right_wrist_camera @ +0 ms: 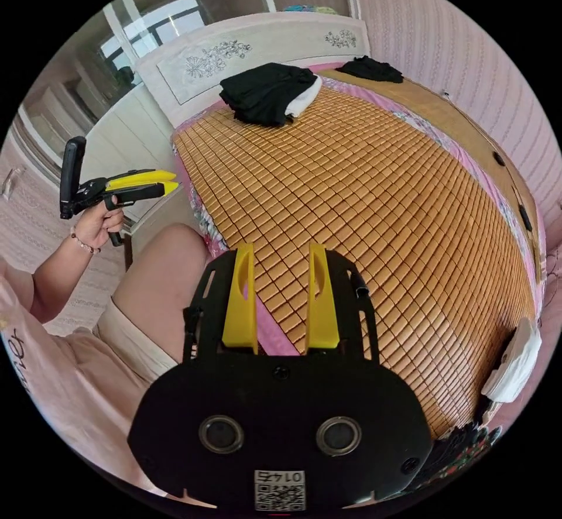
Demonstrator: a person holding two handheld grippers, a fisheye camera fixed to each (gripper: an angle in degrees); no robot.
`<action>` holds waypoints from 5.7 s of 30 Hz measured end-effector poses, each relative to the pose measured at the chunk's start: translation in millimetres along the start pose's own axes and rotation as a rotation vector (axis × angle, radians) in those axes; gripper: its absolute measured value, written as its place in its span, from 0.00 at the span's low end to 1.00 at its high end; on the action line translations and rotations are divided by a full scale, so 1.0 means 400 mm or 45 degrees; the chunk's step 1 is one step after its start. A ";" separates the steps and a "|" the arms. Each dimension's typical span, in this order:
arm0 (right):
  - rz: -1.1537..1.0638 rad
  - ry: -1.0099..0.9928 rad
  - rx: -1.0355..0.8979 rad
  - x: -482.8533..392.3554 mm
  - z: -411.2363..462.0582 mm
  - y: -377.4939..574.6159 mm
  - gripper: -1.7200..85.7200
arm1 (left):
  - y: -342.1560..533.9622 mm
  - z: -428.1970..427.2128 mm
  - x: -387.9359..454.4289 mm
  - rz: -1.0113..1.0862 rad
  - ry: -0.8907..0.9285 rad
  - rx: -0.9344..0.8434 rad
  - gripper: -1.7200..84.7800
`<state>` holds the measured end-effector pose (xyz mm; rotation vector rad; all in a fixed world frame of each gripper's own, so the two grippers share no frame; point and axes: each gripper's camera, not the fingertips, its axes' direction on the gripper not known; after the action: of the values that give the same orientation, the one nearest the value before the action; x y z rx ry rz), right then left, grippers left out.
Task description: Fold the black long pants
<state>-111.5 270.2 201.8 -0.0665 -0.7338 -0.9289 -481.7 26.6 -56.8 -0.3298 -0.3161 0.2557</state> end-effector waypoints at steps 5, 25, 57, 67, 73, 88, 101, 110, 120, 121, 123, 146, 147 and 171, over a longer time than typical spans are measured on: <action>-0.242 0.093 0.000 -0.151 0.043 -0.150 0.17 | 0.051 -0.043 -0.181 -0.156 -0.007 0.131 0.11; -0.681 0.320 -0.142 -0.445 0.484 -0.807 0.15 | -0.160 0.159 -0.672 -0.444 0.074 0.322 0.11; 0.174 -0.200 0.714 0.258 -0.387 -0.274 0.03 | -0.215 -0.410 -0.617 0.007 0.113 0.729 0.01; 0.621 -0.049 0.017 0.369 -0.097 0.325 0.07 | 0.092 -0.039 -0.256 0.242 0.549 0.097 0.01; 0.515 -0.663 0.166 0.321 -0.076 0.231 0.22 | 0.177 0.052 0.119 0.719 0.643 -0.090 0.01; 0.354 -0.385 -0.312 0.377 -0.078 0.181 0.04 | 0.046 0.077 0.155 0.733 0.391 -0.245 0.07; 0.924 0.382 0.123 0.610 -0.784 0.552 0.03 | -0.219 0.458 -0.079 0.029 0.028 -0.616 0.04; 1.143 0.598 0.432 0.652 -0.962 0.664 0.03 | -0.298 0.076 -0.162 0.105 0.280 0.171 0.01; 1.488 0.381 0.122 0.654 -0.723 0.867 0.04 | 0.074 0.104 -0.526 -0.584 0.152 -0.082 0.02; 1.475 0.381 0.103 0.654 -0.719 0.860 0.04 | 0.084 0.103 -0.530 -0.599 0.157 -0.080 0.02; 1.381 0.384 0.018 0.665 -0.708 0.798 0.06 | 0.091 0.099 -0.524 -0.606 0.144 -0.084 0.03; 0.915 0.266 -0.299 0.772 -0.736 0.464 0.03 | -0.199 0.184 -0.386 -0.348 -0.353 -0.242 0.01; 0.888 0.204 -0.255 0.791 -0.774 0.449 0.03 | -0.202 0.163 -0.402 -0.356 -0.381 -0.228 0.01; 0.955 -0.065 -0.394 0.829 -0.707 0.548 0.04 | -0.481 0.470 -0.106 -0.054 -0.327 -0.468 0.13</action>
<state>332.3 71.0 241.4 -0.5999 -0.5383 -0.3112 -547.9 -110.1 169.1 -0.6539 -0.6256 0.1971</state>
